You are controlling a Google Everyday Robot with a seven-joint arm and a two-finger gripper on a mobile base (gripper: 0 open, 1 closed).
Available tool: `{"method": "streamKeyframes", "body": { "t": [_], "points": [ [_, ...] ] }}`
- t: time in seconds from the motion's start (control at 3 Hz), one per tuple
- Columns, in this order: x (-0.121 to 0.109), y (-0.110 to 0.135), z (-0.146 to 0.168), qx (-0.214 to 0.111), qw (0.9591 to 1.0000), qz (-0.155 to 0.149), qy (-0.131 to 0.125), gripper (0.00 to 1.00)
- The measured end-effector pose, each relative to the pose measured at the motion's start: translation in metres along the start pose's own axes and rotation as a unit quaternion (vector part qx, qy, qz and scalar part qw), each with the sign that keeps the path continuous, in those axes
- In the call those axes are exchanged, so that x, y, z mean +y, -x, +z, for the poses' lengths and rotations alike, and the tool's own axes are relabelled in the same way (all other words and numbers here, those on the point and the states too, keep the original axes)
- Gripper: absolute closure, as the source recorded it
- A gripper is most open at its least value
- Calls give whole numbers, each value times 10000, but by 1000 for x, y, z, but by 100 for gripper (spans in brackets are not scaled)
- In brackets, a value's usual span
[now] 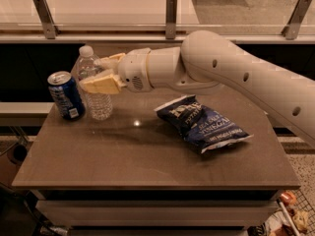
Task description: Move water bottle near pepsi can
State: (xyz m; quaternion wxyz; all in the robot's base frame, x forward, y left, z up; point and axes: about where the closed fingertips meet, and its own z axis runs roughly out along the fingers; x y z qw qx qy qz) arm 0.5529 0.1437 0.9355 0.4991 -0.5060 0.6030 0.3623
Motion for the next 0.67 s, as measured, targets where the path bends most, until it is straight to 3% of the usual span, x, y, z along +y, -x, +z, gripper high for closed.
{"method": "streamKeyframes", "body": {
  "t": [0.33,0.67],
  "points": [
    [2,1,1,-1,10000,-11,16,0],
    [2,1,1,-1,10000,-12,17,0]
  ]
}}
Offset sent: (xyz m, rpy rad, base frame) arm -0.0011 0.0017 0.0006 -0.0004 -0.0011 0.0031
